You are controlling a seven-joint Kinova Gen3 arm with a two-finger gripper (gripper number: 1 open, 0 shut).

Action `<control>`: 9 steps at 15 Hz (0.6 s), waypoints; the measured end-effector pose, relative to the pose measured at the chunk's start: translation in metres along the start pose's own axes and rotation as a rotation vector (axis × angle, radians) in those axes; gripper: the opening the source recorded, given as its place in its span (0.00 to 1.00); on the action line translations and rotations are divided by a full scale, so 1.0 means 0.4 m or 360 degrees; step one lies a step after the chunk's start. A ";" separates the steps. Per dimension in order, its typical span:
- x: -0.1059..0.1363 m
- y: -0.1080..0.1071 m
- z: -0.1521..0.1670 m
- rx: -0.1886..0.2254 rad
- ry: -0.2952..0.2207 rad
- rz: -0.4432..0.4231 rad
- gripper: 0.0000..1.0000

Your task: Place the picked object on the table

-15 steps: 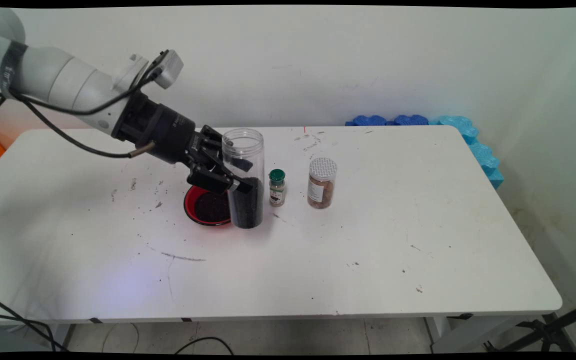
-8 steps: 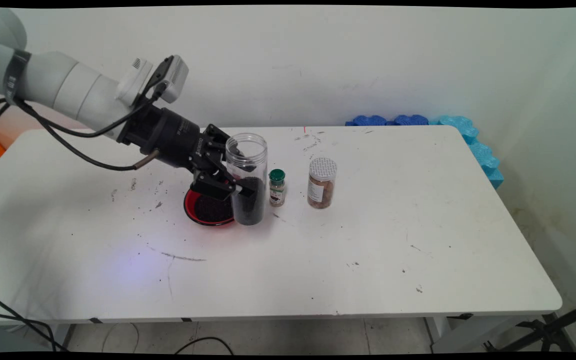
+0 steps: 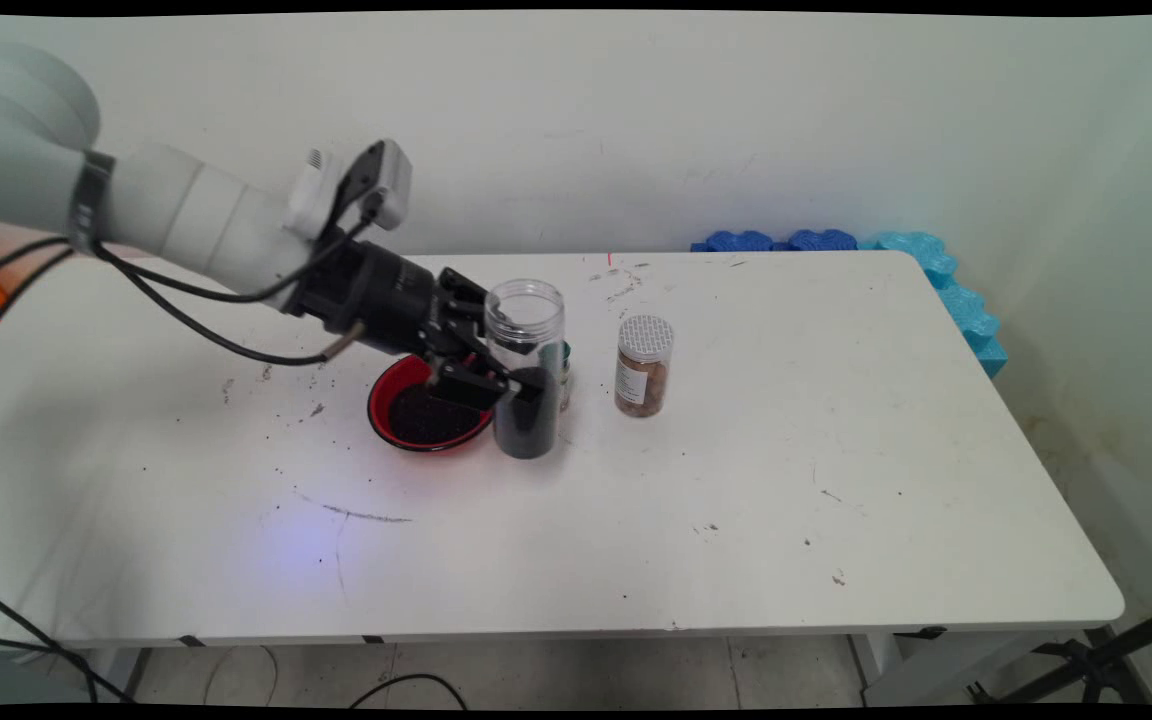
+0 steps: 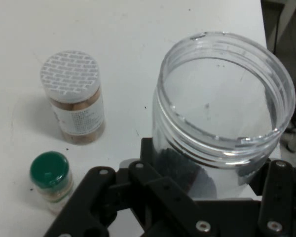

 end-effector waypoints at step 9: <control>-0.071 0.033 0.144 0.0025 0.0057 -0.0069 0.00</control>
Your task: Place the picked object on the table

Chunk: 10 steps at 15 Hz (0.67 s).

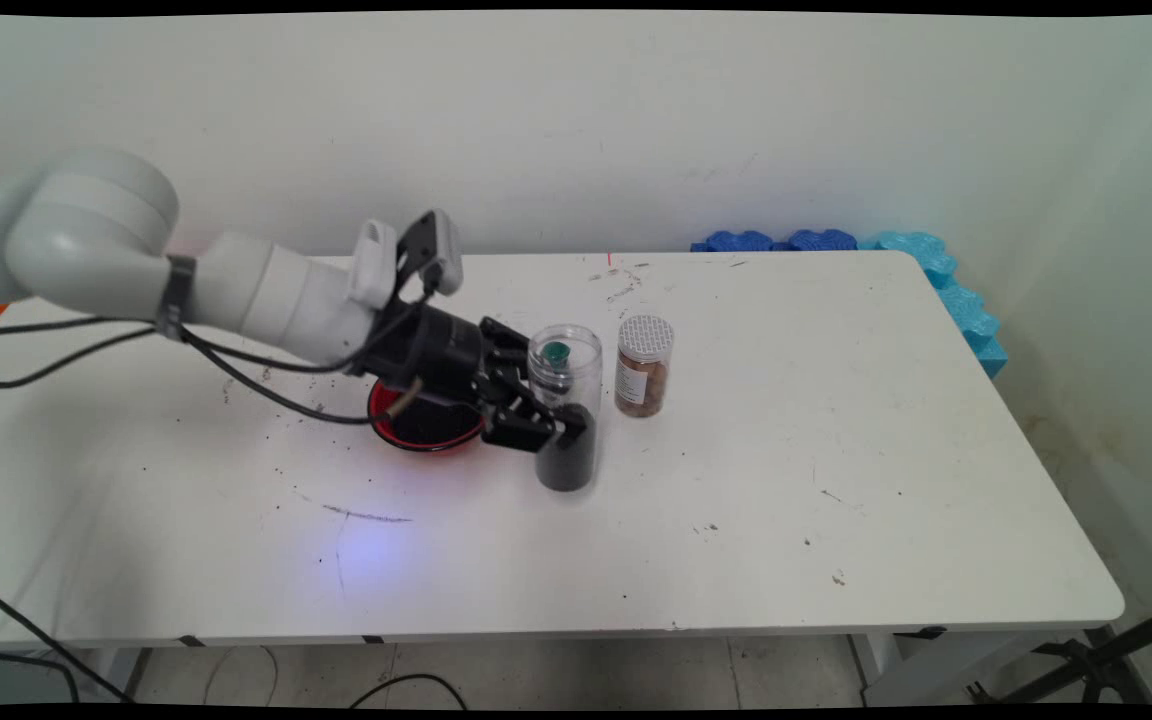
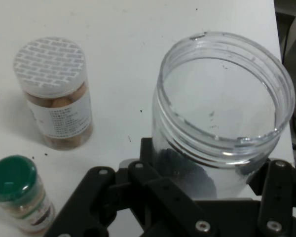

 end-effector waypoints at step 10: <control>-0.070 0.017 0.101 0.0028 0.0020 0.0009 0.00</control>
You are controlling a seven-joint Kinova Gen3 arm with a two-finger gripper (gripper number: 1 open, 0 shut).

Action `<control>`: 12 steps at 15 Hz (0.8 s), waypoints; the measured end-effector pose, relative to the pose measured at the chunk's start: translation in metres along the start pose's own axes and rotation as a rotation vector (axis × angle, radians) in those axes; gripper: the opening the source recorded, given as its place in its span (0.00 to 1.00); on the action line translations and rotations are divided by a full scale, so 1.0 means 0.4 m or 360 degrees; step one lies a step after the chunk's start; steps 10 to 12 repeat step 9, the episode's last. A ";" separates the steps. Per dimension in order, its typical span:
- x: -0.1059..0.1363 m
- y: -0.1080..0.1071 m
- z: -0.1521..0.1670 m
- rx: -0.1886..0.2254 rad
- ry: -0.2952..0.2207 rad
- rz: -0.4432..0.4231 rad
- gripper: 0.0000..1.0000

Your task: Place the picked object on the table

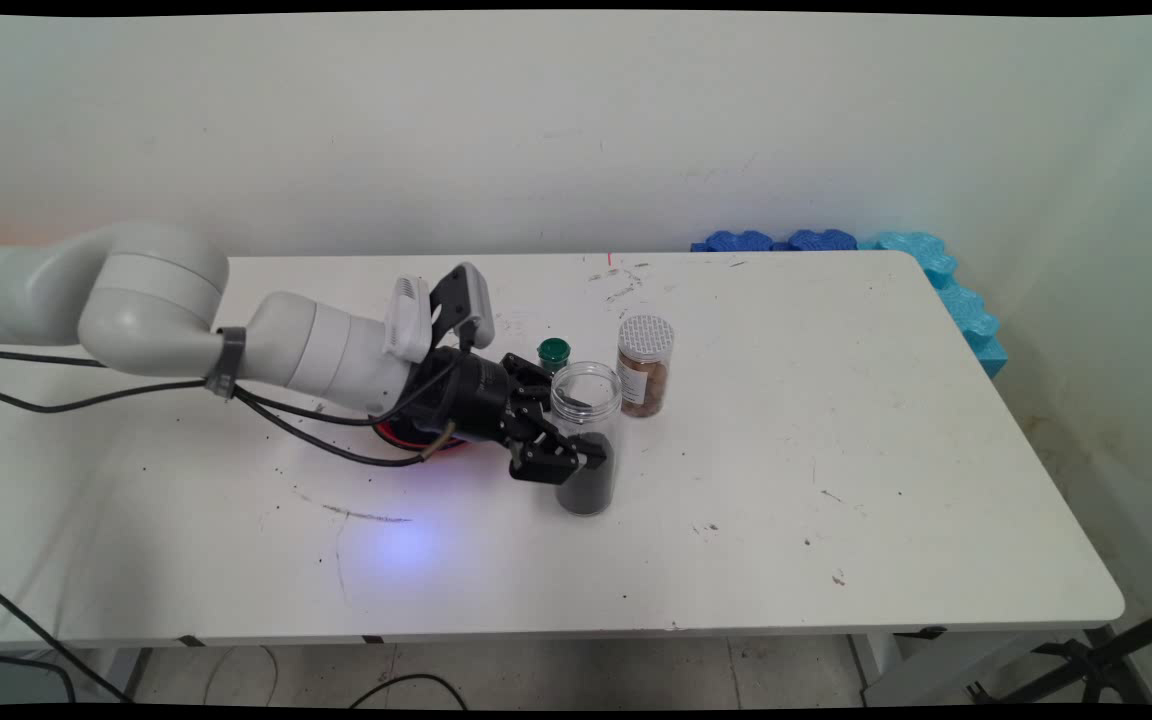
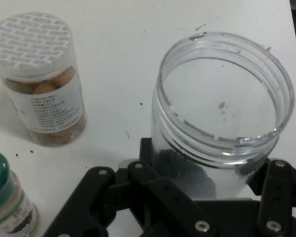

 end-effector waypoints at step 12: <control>-0.014 0.007 0.026 0.0041 0.0014 0.0005 1.00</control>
